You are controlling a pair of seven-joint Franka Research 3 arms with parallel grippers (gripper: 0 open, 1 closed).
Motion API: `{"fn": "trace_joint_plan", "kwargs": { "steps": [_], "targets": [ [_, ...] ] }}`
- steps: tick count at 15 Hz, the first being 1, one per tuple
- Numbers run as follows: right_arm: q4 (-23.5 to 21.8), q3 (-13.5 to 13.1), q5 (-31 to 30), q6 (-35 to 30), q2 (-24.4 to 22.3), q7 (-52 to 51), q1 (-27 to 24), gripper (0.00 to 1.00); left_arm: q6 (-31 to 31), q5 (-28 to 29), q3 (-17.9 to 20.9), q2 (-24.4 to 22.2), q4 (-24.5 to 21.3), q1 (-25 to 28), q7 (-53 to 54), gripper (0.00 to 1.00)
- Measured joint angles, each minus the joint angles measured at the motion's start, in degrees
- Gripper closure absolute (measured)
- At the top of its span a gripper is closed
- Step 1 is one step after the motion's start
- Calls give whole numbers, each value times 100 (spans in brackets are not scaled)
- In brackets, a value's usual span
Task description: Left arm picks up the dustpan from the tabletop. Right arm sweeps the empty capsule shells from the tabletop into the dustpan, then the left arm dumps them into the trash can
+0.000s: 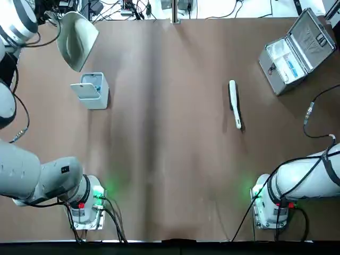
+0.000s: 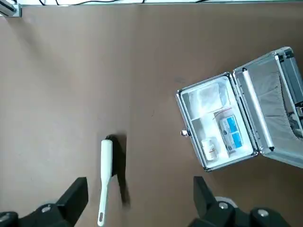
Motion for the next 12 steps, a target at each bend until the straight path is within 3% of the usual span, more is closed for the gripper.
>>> {"fn": "trace_joint_plan", "kwargs": {
  "steps": [4,8,12],
  "targets": [
    [-19,1,0,58,0,-2,0,2,-1207,8,463,459,926,-84,-625,67],
    [-21,1,0,72,0,-2,0,2,-2224,471,1037,985,1818,-406,-1460,67],
    [-23,-4,-2,102,0,-2,-2,2,-2663,836,1217,1589,2562,-458,-2229,67]
  ]
}}
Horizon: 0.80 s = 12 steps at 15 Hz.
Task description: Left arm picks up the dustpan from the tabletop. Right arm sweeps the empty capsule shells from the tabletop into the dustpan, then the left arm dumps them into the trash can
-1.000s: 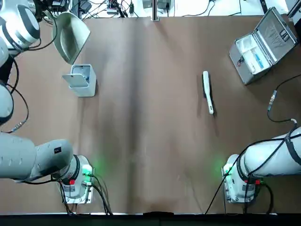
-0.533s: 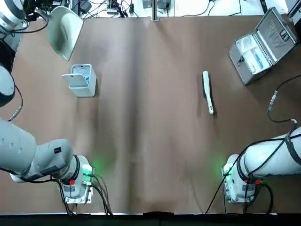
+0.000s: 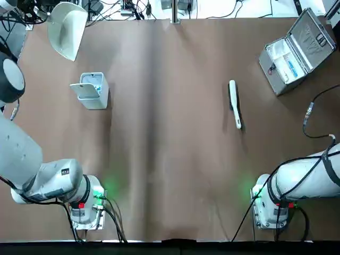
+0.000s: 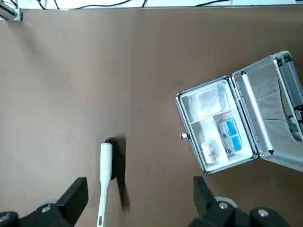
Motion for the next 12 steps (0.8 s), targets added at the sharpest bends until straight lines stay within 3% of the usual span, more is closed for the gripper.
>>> {"fn": "trace_joint_plan", "kwargs": {
  "steps": [6,12],
  "targets": [
    [-3,-2,-1,7,0,0,-1,2,-555,166,338,970,842,-83,-600,67],
    [-3,-10,-1,22,0,-1,-12,2,-805,184,672,1602,1236,-85,-736,67]
  ]
}}
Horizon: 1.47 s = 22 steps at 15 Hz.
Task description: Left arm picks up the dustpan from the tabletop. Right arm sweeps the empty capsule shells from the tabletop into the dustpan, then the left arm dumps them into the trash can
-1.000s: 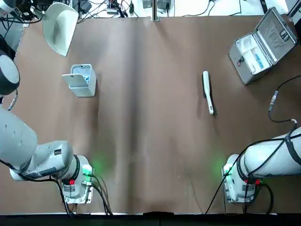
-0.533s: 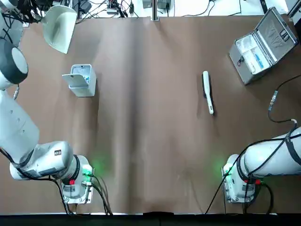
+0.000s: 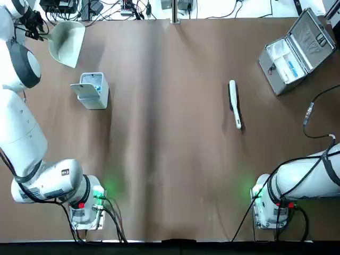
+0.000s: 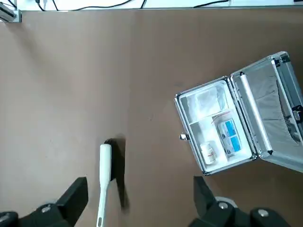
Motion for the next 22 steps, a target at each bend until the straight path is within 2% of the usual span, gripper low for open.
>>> {"fn": "trace_joint_plan", "kwargs": {
  "steps": [6,13,18,22],
  "targets": [
    [0,1,0,0,0,-2,0,2,1,383,86,516,244,-12,-34,67],
    [0,-1,0,0,0,-3,-2,2,123,479,151,709,280,-17,-35,67],
    [0,-10,0,0,0,-4,-7,2,158,511,203,791,160,91,-41,67],
    [0,-13,0,1,0,-4,-8,2,586,511,214,823,-134,193,-45,67]
  ]
}}
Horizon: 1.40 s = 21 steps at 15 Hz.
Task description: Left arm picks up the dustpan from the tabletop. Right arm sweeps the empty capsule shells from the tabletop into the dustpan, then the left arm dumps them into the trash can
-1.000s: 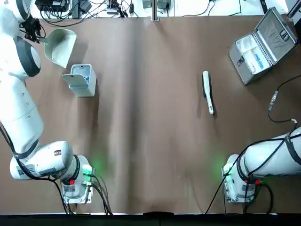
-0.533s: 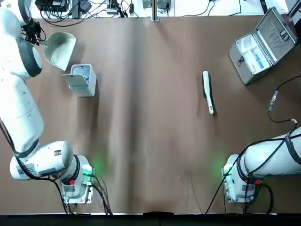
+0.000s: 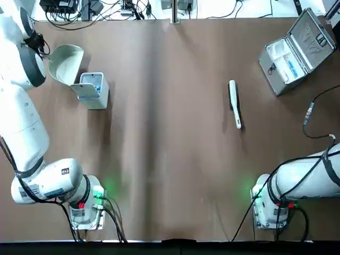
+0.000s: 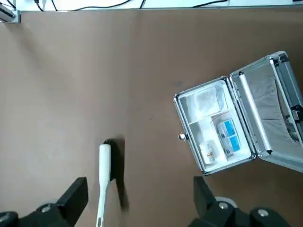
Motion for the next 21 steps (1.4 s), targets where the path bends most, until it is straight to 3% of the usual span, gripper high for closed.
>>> {"fn": "trace_joint_plan", "kwargs": {
  "steps": [11,21],
  "targets": [
    [0,-1,0,2,0,-25,-2,2,1016,0,5,10,-796,298,12,67],
    [0,-4,0,2,0,-39,-5,2,1197,0,1,10,-947,294,10,65]
  ]
}}
